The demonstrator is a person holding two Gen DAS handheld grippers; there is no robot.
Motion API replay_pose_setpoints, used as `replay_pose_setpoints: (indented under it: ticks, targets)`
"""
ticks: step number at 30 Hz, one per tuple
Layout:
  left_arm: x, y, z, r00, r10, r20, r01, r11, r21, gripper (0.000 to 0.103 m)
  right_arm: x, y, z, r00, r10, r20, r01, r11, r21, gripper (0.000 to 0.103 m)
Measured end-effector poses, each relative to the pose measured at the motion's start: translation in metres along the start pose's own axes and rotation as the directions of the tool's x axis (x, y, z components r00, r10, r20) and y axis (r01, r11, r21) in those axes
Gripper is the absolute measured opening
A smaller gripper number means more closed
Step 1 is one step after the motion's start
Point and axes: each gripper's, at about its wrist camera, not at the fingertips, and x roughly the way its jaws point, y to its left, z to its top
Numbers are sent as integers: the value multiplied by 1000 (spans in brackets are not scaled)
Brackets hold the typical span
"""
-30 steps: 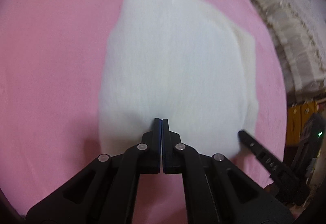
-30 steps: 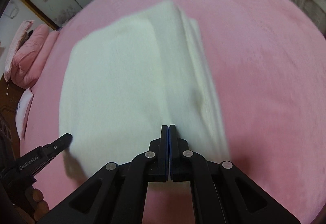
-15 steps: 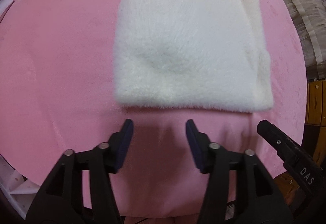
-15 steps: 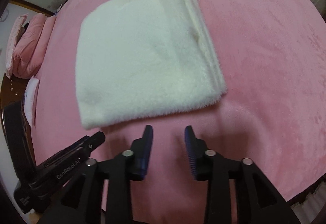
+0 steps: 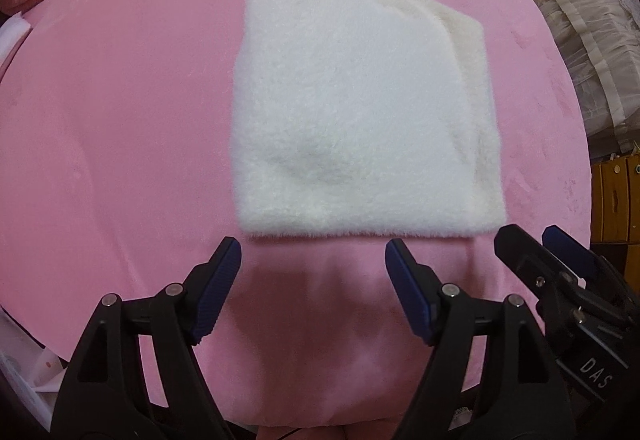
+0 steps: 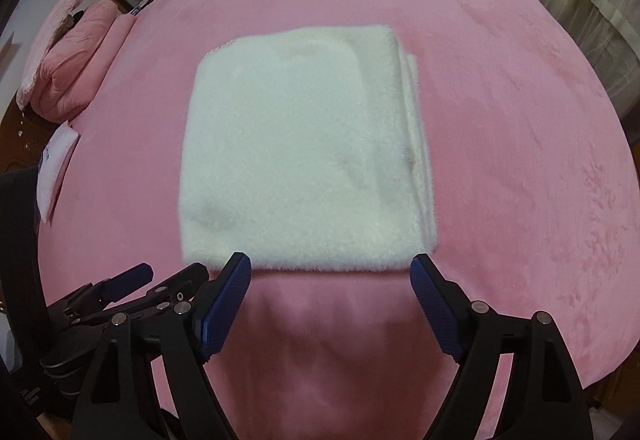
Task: Fold large clothes
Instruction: 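Smooth and square the folded cardigan with both closed grippers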
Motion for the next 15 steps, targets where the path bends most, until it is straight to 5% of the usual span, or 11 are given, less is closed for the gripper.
replay_pose_setpoints:
  ticks: [15]
  targets:
    - [-4,-7,10,999,38,25,-39,999,25,72,27,-3,10,1000,19,-15,-19,999,33,83]
